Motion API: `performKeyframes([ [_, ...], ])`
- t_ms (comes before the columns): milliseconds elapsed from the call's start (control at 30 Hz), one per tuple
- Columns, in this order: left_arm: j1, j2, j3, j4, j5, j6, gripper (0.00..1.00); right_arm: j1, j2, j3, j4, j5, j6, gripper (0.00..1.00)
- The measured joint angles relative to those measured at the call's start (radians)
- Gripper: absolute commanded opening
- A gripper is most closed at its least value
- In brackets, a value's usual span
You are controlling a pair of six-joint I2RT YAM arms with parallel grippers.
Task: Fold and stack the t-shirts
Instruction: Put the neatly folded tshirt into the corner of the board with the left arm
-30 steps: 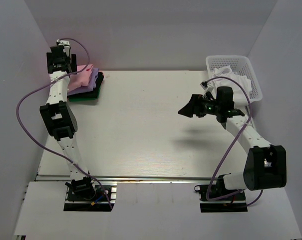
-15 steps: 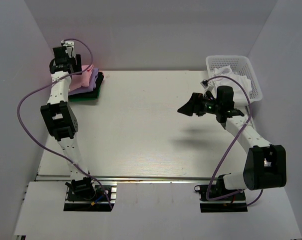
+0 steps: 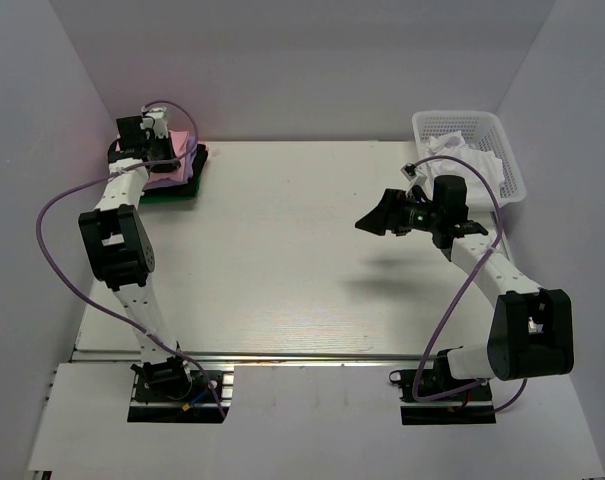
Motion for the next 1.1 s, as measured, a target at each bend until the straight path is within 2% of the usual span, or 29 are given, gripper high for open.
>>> performKeyframes([
  [400,0.000,0.021,-0.011,0.008,0.072,-0.021,0.10,0.000,0.000,0.000,-0.001,-0.016,-0.016,0.90],
  [467,0.000,0.030,-0.006,-0.011,0.097,-0.024,0.14,0.000,-0.002,0.000,-0.002,-0.016,-0.022,0.90],
  [500,0.000,0.035,0.003,-0.024,0.108,-0.025,0.25,0.000,-0.004,0.000,-0.003,-0.016,-0.025,0.90],
  [567,-0.004,0.043,0.040,-0.061,0.132,-0.029,0.40,0.000,-0.016,0.000,-0.006,-0.016,-0.030,0.90],
  [600,-0.008,0.043,0.060,-0.078,0.140,-0.032,0.63,0.000,-0.022,0.000,-0.006,-0.017,-0.031,0.90],
  [633,-0.013,0.042,0.081,-0.084,0.150,-0.026,0.71,0.000,-0.030,0.000,-0.006,-0.017,-0.031,0.90],
  [667,-0.022,0.038,0.100,-0.082,0.158,-0.032,0.89,0.000,-0.037,0.000,-0.006,-0.018,-0.032,0.90],
  [700,-0.032,0.027,0.108,-0.079,0.159,-0.033,1.00,0.000,-0.044,0.000,-0.005,-0.019,-0.032,0.90],
  [800,-0.083,-0.038,0.099,-0.083,0.160,-0.049,1.00,0.000,-0.066,0.000,-0.002,-0.023,-0.032,0.90],
  [900,-0.155,-0.155,0.028,-0.073,0.141,-0.061,1.00,0.000,-0.091,0.000,0.007,-0.023,-0.028,0.90],
  [1033,-0.269,-0.329,-0.111,-0.033,0.082,-0.108,1.00,0.000,-0.146,-0.018,0.035,-0.003,-0.018,0.90],
  [1100,-0.339,-0.438,-0.257,0.027,0.038,-0.160,1.00,0.000,-0.188,-0.049,0.039,0.026,-0.012,0.90],
])
